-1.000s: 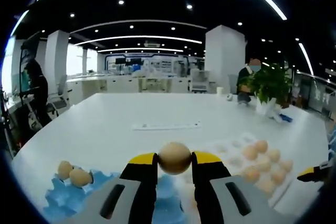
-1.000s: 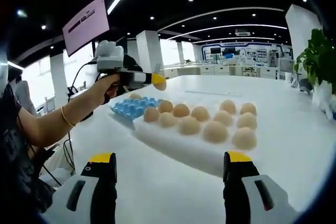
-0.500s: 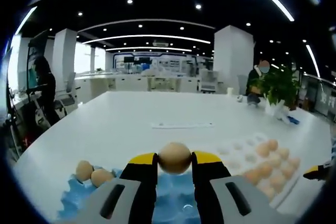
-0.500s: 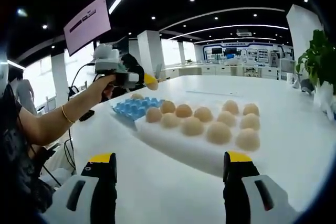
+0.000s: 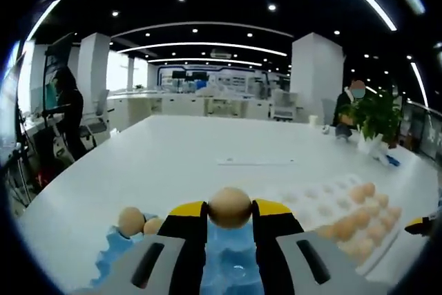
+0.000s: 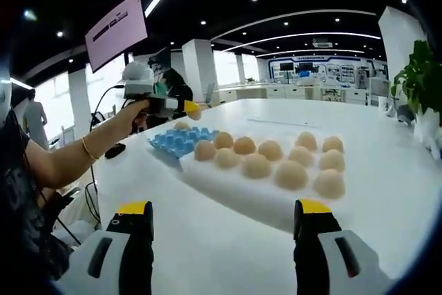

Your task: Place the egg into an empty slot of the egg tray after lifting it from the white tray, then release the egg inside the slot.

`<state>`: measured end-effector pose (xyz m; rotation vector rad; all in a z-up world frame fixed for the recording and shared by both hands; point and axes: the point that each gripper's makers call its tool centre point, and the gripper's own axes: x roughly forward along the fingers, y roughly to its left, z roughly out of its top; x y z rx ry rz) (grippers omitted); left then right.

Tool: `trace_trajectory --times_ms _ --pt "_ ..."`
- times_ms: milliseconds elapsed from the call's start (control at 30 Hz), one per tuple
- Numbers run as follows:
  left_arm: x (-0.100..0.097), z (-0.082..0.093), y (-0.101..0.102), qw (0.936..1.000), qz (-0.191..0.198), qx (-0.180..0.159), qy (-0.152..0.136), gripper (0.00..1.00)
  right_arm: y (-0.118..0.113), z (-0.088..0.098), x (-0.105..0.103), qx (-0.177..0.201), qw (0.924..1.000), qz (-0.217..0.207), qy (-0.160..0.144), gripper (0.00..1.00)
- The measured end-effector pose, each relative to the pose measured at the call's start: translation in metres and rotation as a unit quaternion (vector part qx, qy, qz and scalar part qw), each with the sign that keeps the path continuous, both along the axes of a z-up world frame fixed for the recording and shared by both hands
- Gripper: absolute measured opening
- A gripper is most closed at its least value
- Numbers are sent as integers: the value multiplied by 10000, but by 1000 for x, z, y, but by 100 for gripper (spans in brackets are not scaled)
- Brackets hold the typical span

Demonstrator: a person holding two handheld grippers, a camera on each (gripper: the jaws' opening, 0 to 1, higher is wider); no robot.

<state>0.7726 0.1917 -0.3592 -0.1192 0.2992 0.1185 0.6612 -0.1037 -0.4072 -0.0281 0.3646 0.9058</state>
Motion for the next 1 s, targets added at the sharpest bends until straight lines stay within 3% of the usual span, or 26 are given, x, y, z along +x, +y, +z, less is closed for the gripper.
trace_trajectory --times_ms 233,500,1000 --pt "-2 -15 11 9998 77 138 153 25 2 3 -2 56 9999 73 -71 87" --pt "2 -35 25 9989 233 45 394 25 0 1 -2 14 10000 37 -49 87" --pt "3 -51 29 9972 335 -65 670 25 -2 -2 1 -12 10000 -31 -7 87"
